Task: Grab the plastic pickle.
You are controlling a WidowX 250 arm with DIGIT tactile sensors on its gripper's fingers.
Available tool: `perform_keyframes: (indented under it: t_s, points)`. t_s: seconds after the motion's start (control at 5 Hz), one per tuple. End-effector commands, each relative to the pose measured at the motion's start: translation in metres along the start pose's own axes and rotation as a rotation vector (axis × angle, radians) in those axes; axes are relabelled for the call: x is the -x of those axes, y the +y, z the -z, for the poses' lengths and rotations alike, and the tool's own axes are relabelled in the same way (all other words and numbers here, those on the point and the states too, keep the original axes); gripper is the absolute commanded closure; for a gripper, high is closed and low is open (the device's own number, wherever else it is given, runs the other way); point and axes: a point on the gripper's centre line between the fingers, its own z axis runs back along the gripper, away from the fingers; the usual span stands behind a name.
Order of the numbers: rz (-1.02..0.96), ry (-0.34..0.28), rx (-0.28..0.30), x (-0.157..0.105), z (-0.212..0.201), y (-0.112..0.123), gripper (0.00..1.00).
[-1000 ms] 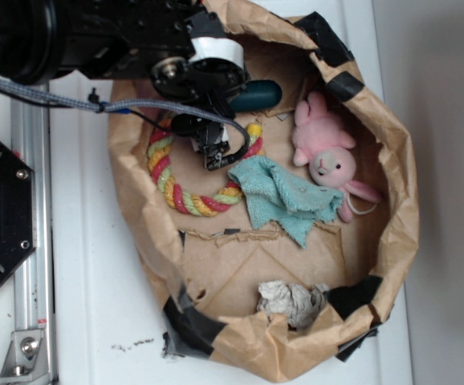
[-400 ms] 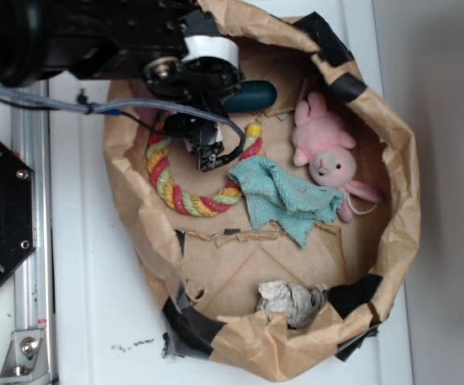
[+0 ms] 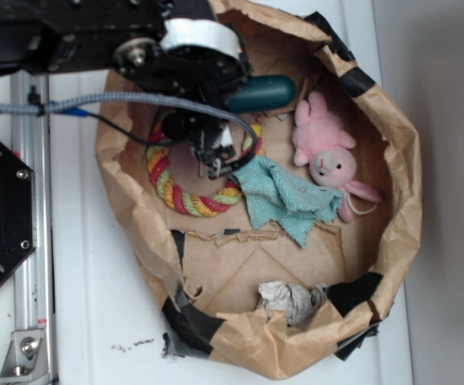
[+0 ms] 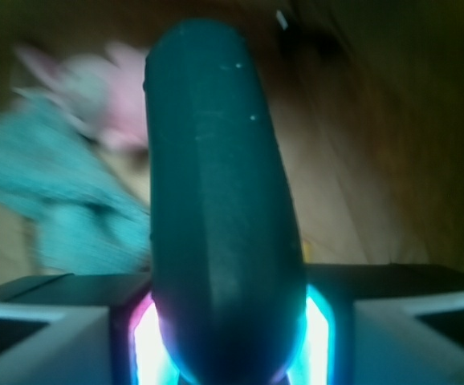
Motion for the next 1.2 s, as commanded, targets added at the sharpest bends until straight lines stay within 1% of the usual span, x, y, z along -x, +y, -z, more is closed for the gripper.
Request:
perform_keyframes:
  t_s: [0.0, 0.2, 0.4, 0.6, 0.8, 1.0]
  points:
    - [0.044, -0.052, 0.007, -0.013, -0.015, -0.026, 1.00]
    - [0.098, -0.018, 0.044, -0.009, -0.019, -0.038, 1.00]
    - [0.150, 0.079, 0.132, -0.004, -0.037, -0.057, 1.00]
    - [0.180, 0.100, 0.091, -0.001, -0.055, -0.075, 1.00]
    - [0.099, 0.079, 0.061, 0.000, -0.050, -0.072, 1.00]
    - [0.107, 0.093, 0.058, 0.002, -0.044, -0.066, 1.00]
